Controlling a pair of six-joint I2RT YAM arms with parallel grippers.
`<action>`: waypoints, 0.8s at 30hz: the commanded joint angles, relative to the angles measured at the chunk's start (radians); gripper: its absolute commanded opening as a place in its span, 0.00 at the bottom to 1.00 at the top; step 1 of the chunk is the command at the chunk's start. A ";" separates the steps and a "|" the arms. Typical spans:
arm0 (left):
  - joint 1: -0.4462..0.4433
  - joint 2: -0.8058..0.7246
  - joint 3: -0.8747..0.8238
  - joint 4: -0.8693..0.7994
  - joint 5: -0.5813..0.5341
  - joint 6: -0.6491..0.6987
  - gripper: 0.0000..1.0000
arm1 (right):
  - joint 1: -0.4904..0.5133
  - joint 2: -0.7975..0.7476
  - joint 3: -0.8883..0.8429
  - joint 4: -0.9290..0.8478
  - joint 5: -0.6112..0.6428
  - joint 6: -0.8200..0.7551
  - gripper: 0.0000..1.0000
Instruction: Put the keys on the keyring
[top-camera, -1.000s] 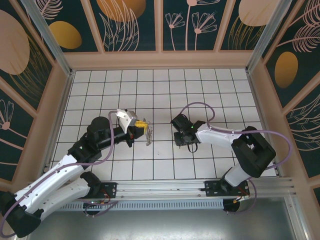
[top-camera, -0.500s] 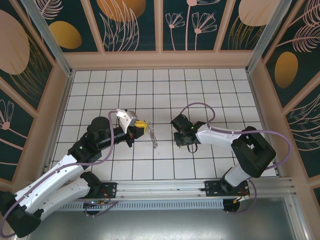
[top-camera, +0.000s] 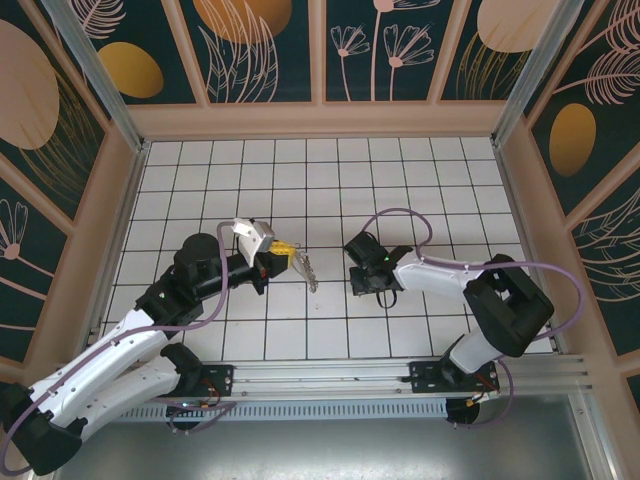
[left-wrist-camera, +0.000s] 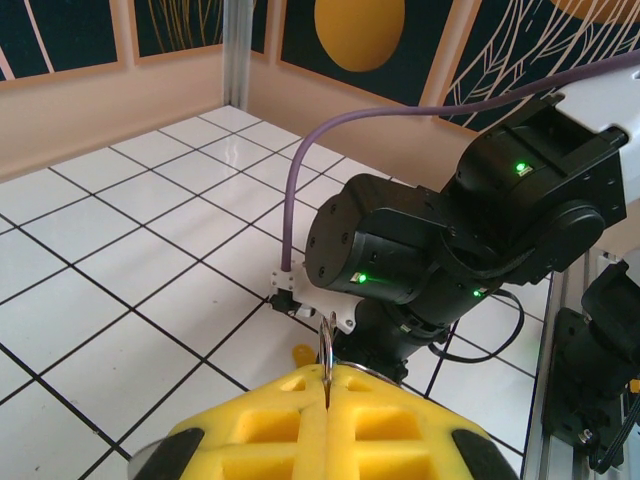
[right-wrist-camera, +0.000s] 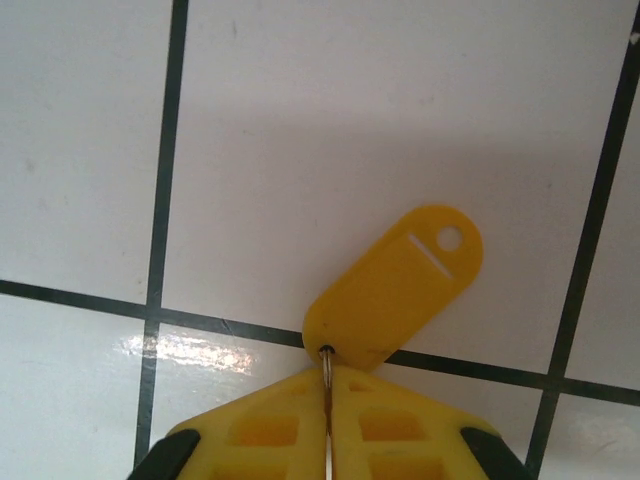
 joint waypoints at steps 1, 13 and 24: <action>-0.003 -0.014 0.020 0.016 0.009 -0.004 0.00 | -0.003 -0.046 -0.017 0.003 0.040 0.003 0.02; -0.004 0.007 0.057 -0.023 0.005 0.001 0.00 | 0.109 -0.349 -0.030 0.049 0.114 -0.120 0.00; -0.003 0.051 0.174 -0.149 0.009 0.130 0.00 | 0.343 -0.613 0.102 0.098 -0.048 -0.401 0.00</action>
